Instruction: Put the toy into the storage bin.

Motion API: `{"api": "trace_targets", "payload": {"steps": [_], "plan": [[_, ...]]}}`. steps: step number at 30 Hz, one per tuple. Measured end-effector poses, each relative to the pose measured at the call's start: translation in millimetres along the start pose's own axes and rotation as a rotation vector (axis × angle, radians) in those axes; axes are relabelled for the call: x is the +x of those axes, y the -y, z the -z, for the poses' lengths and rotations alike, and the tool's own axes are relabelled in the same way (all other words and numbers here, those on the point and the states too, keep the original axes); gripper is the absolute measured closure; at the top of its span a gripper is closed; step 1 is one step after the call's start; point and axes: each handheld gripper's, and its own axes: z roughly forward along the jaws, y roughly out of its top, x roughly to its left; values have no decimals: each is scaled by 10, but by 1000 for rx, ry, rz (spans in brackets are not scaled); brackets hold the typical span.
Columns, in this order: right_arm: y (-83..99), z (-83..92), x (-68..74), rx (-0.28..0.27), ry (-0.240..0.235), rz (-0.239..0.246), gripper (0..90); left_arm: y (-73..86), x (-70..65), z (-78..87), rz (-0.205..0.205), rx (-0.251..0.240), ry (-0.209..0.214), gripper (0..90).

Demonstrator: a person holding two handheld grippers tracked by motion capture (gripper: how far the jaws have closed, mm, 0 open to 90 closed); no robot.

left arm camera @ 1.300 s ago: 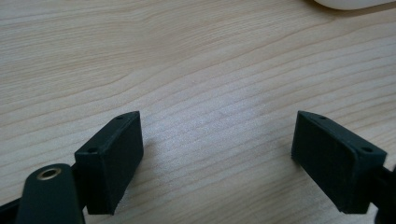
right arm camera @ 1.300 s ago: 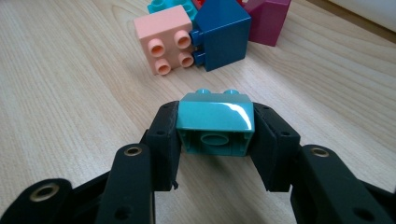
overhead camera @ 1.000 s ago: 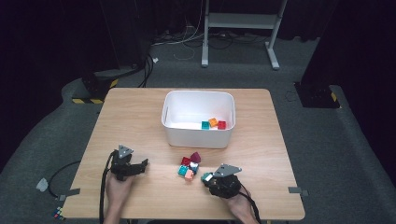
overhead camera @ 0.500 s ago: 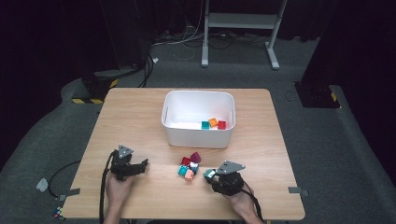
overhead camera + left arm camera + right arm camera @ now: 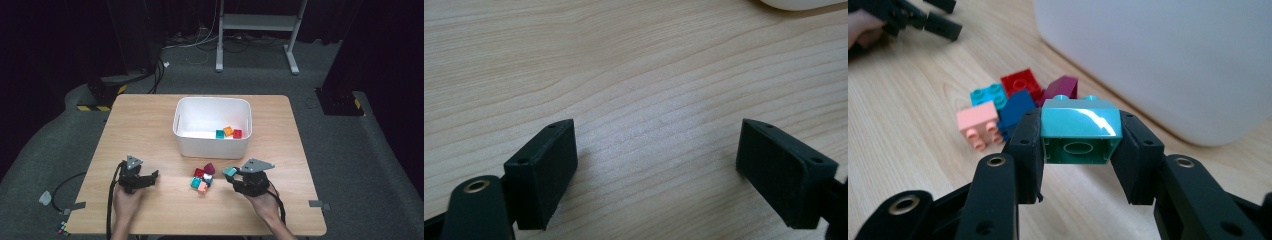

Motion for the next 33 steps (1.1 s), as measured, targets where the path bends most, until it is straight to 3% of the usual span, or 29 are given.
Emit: {"api": "trace_targets", "payload": {"steps": [22, 33], "plan": [[-699, 291, -368, -68, -42, -64, 588, 0, 1, 0, 1, -1, 1, 168], [-1015, 334, -437, -77, -41, -67, 588, 0, 3, 0, 0, -1, 2, 168]]}}
